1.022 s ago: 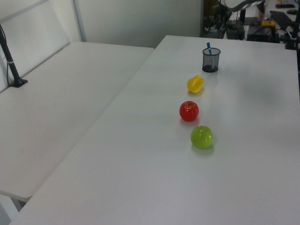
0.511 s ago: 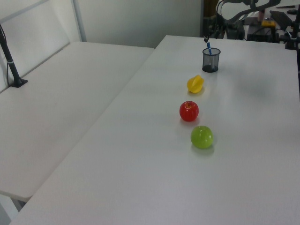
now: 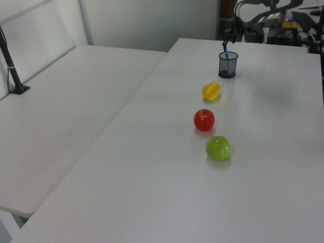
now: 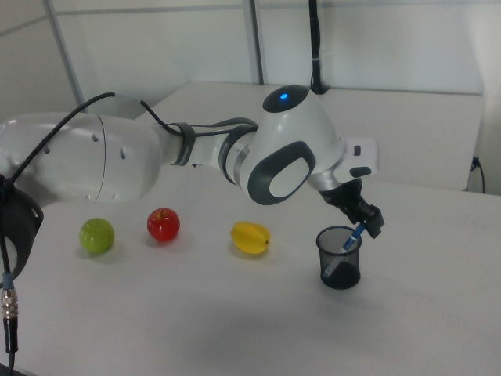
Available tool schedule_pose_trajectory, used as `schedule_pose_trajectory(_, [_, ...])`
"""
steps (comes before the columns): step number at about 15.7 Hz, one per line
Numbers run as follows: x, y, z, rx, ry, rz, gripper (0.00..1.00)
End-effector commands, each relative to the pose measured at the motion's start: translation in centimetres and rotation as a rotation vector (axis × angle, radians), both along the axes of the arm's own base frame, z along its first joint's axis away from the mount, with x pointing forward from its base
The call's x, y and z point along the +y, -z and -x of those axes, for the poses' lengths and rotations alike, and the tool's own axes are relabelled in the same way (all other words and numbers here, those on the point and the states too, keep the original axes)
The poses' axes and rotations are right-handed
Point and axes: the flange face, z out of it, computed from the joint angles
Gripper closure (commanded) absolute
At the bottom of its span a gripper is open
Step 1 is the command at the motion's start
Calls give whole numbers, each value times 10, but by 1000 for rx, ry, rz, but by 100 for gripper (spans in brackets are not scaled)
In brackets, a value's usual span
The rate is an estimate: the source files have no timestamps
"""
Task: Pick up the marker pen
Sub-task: 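Lower the gripper into the cup and grasp the white marker, then lift the marker up out of the pen cup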
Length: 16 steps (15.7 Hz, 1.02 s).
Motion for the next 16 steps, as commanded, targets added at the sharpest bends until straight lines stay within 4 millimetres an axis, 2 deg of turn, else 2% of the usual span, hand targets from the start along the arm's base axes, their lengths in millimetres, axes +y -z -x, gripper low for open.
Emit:
schedule_pose_trajectory(1, [-8,5,-1,-7,-26,6,43])
schedule_pose_trajectory(3, [-7,8,-3,-4,-27,4,43])
schedule_pose_trajectory(6, [-3,10,-5,-2,-35,0,50])
schedule_pose_trajectory(11, [4,16,-9,-6,-33,-20,50])
schedule_pose_trajectory(12, [4,16,-9,-6,-33,-20,56])
schedule_pose_trajectory(16, [10,15,-12,-11,-42,-25,91])
